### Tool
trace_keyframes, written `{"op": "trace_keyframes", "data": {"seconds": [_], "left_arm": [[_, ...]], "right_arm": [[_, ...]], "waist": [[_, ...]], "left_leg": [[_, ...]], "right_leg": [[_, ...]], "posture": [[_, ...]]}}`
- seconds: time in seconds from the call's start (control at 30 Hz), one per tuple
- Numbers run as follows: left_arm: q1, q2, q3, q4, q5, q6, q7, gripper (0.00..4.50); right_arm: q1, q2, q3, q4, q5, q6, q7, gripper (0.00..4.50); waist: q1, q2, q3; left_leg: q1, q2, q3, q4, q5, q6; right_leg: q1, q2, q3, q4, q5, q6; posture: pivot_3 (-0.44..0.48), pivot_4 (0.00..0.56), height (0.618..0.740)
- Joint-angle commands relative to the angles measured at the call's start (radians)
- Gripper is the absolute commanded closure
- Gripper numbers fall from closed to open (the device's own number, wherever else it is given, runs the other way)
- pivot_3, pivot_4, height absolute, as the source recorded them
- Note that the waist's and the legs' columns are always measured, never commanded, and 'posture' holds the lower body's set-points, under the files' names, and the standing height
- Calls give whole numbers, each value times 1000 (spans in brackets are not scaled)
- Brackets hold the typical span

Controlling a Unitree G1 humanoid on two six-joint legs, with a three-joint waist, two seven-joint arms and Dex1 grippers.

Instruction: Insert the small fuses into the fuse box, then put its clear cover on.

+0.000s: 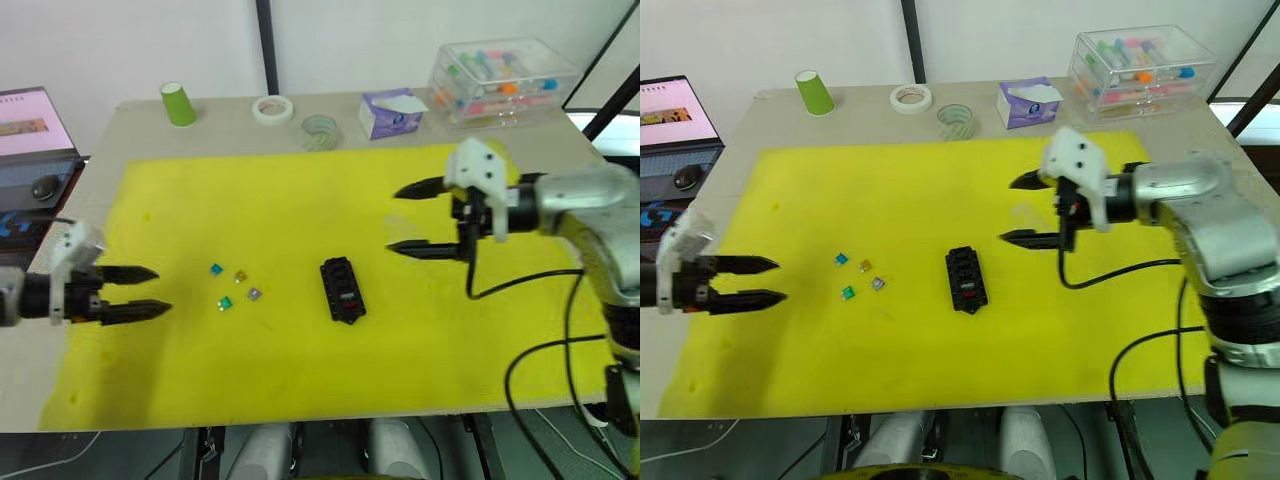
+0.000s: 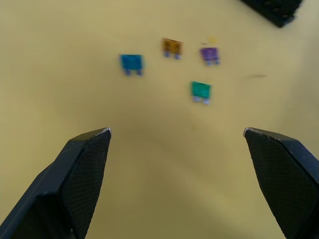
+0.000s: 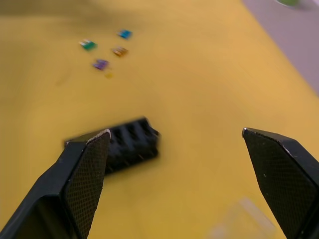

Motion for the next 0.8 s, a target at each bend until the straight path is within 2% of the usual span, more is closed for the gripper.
{"op": "trace_keyframes", "data": {"seconds": [0.03, 0.13, 0.37, 0.5, 0.8], "left_arm": [[-89, -14, -25, 59, -30, 67, -4, 0], [-192, -62, -52, 164, -43, 161, 28, 0], [-380, -150, -37, 399, -76, 385, 116, 0], [-424, -168, -61, 471, -68, 422, 121, 0], [-426, -237, -150, 533, -11, 363, 86, 0]], "right_arm": [[-53, 49, 29, -76, 34, 18, -20, 24], [-71, 88, 69, -89, 28, 16, -29, 24], [-81, 119, 109, -94, 16, -1, -52, 24], [-78, 117, 111, -108, 21, 6, -56, 24], [-82, 111, 127, -112, -1, 3, -64, 24]], "waist": [[0, 0, 0], [0, 0, 0], [-9, -2, -1], [-9, -2, -1], [-3, -2, -2]], "left_leg": [[0, 0, 0, 0, 0, 0], [1, 0, 0, 1, 0, 0], [0, -1, 0, 1, 0, 0], [0, -1, 0, 1, 0, 0], [0, -2, 0, 1, 0, 0]], "right_leg": [[0, 0, 0, 0, 0, 0], [0, 0, 0, 2, 0, 0], [-2, 0, -1, 3, 0, 0], [-2, 0, -1, 4, 0, 0], [-2, -1, -1, 4, 0, 0]], "posture": [[0, 150, 740], [0, 150, 740], [0, 150, 740], [0, 150, 740], [0, 150, 740]]}}
